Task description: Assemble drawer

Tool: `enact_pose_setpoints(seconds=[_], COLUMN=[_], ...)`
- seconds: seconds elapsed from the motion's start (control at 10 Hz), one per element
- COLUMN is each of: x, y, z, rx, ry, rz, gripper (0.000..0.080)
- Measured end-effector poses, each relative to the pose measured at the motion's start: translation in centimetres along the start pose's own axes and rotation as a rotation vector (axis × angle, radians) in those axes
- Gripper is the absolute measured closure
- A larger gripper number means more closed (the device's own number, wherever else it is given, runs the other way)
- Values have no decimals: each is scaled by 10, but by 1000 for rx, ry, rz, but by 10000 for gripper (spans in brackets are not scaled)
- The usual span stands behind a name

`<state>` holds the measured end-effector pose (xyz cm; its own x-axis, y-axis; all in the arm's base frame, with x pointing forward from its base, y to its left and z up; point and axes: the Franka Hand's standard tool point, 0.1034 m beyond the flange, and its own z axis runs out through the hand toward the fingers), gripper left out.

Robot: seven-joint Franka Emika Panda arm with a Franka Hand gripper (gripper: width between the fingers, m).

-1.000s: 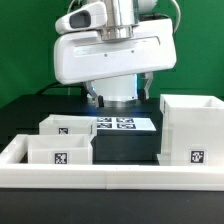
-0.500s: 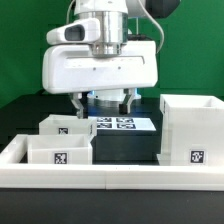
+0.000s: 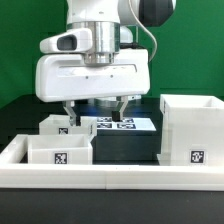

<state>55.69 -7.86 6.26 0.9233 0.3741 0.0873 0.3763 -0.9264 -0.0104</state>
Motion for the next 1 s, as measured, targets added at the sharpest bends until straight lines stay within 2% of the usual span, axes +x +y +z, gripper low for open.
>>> enact_pose_setpoints(seconds=[0.5, 0.7, 1.0], x=[-13, -21, -23], y=[-1, 1, 2], z=[29, 45, 55], rx=[8, -6, -21], ry=[-30, -28, -20], rz=[12, 9, 12], gripper=[151, 151, 151])
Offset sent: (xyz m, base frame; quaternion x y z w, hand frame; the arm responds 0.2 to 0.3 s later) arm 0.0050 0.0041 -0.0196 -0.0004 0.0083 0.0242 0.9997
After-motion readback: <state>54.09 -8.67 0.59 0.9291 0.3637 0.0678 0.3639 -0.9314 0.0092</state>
